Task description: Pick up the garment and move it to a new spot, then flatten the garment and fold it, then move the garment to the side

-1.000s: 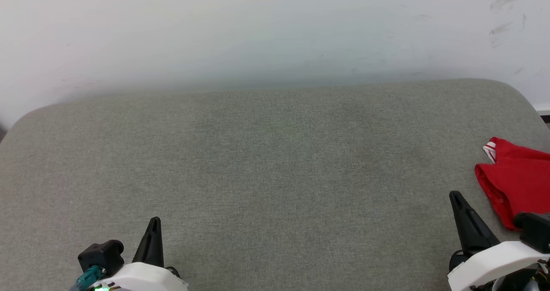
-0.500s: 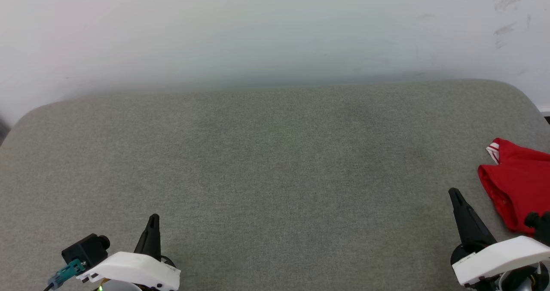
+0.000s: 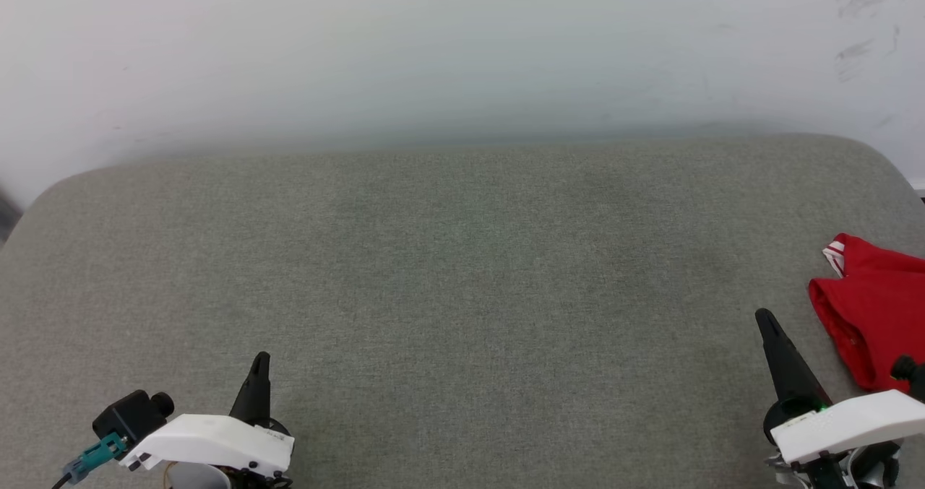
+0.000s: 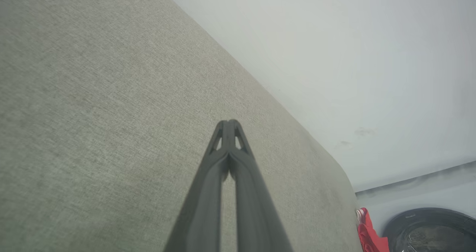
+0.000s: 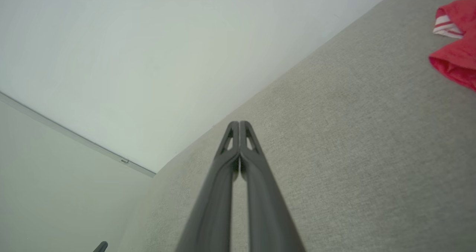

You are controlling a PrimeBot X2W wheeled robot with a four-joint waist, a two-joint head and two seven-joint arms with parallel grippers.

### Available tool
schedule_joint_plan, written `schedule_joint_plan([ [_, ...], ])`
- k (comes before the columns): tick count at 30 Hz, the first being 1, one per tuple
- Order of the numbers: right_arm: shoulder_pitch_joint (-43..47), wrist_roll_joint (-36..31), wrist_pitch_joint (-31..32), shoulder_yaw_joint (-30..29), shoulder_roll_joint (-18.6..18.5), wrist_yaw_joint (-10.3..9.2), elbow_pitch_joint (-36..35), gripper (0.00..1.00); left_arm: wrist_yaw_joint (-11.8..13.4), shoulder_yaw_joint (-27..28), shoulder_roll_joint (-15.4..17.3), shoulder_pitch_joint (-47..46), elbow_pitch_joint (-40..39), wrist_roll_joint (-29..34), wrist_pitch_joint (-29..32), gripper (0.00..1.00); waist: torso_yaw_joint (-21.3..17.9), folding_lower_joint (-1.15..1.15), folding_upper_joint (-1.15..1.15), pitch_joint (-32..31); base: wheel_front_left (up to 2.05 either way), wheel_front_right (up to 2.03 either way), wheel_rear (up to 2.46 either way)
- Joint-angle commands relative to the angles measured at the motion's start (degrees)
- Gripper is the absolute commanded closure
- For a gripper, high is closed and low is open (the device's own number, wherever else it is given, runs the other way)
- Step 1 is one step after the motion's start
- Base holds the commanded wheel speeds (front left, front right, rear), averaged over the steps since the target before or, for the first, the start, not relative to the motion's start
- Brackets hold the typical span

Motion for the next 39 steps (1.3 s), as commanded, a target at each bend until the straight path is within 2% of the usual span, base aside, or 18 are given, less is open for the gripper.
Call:
schedule_joint_plan([
  [1, -1.46, 1.52, -0.09, -0.17, 0.02, 0.00, -0.21, 1.00, -0.43, 0.78, 0.07, -1.69, -0.46, -0.95, 0.30, 1.00, 0.02, 0.00, 0.00, 0.01, 0.00, 0.00, 0.00],
  [14, -2.85, 11.61, -0.10, -0.63, 0.31, 0.00, 2.47, 1.00, -3.35, 4.16, -2.14, -2.47, 0.46, -8.39, 2.95, 1.00, 0.46, 0.00, 0.00, 0.13, 0.00, 0.00, 0.00],
  [39, -4.59, 25.05, -0.12, -1.25, 0.75, -0.01, 6.10, 1.00, -7.16, 8.81, -5.18, -3.56, 1.78, -18.24, 6.60, 1.00, 1.17, 0.00, 0.00, 0.31, 0.00, 0.00, 0.00],
])
